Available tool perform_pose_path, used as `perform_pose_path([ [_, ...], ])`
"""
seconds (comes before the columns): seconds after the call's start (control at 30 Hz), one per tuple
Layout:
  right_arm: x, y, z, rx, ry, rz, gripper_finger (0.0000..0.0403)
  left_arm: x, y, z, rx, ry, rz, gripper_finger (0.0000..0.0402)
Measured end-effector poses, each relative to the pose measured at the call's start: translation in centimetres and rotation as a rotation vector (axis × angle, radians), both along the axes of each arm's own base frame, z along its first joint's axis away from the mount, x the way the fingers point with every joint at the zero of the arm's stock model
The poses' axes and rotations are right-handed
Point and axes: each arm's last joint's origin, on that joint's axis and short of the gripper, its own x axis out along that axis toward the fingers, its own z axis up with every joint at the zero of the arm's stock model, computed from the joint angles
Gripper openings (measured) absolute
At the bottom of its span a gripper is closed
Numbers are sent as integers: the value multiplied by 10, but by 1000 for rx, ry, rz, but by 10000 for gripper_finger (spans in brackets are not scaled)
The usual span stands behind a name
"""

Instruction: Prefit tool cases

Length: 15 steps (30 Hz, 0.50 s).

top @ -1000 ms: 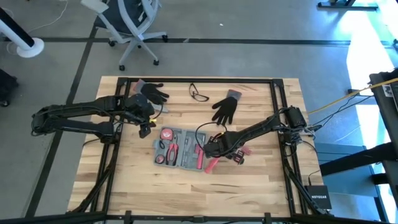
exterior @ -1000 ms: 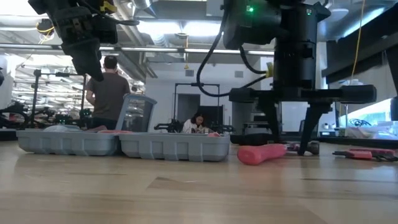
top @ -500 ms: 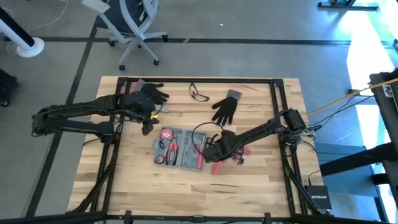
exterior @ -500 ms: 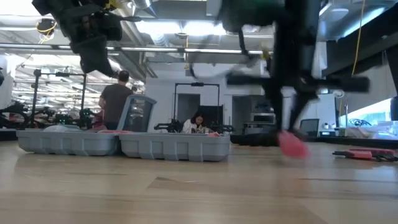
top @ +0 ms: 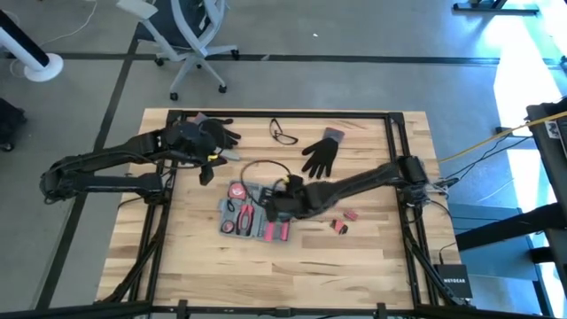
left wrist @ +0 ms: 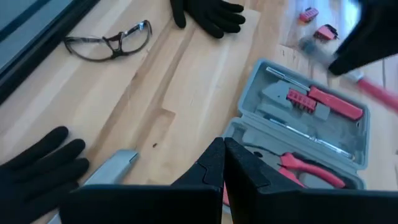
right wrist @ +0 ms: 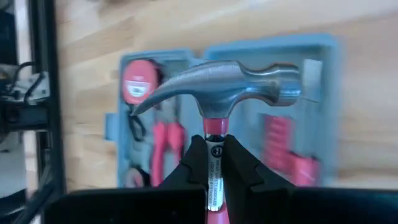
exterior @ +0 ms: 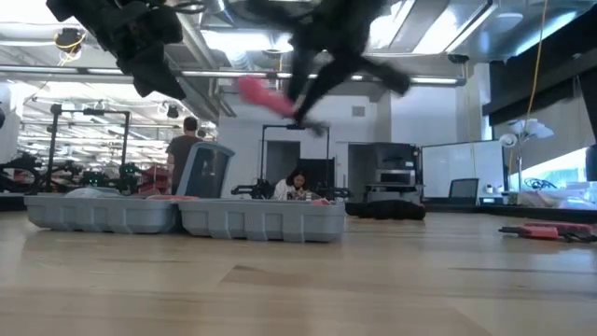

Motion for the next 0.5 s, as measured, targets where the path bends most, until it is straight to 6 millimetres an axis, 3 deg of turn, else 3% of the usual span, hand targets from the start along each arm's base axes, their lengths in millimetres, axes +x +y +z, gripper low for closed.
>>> perform_pose_path([
  [0.23, 29, -28, -23, 66, 134, 179, 12, -13, -6, -8, -9, -33, -15, 0],
  [0.5, 32, -23, -47, 180, 184, 79, 12, -14, -7, -8, 12, -30, -34, 0],
])
